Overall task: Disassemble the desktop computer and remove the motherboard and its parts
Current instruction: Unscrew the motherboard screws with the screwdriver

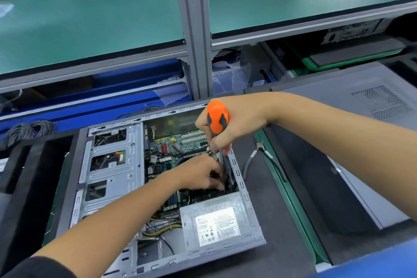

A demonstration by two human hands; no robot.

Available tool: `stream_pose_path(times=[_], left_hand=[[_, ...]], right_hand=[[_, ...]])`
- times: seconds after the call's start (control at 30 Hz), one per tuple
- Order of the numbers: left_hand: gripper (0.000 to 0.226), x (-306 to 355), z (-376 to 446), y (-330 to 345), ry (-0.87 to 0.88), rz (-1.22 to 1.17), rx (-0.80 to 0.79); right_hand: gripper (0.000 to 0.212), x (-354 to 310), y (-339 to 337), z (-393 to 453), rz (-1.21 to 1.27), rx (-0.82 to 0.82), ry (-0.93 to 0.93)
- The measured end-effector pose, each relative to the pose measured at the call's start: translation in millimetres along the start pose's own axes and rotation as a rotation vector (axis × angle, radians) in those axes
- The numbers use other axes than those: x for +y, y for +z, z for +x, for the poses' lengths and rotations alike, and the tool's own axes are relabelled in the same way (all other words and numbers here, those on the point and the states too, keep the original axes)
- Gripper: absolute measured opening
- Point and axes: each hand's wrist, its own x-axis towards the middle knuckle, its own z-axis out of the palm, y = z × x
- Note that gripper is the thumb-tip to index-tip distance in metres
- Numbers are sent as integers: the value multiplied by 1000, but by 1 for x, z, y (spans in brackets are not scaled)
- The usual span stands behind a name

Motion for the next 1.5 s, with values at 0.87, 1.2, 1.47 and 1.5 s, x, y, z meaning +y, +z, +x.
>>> stream_pose_path(times=[0.87, 1.2, 1.47, 1.5], left_hand=[[23, 6, 5, -8, -4, -10, -124], [16, 5, 5, -5, -35, -66, -95], [12, 4, 5, -2, -15, -23, -66], [14, 3, 5, -2, -14, -23, -64]], right_hand=[[35, 5, -2, 0, -8, 12, 29], [34, 7, -4, 1, 32, -18, 17], [34, 4, -2, 2, 10, -22, 28], [34, 4, -2, 2, 20, -26, 21]])
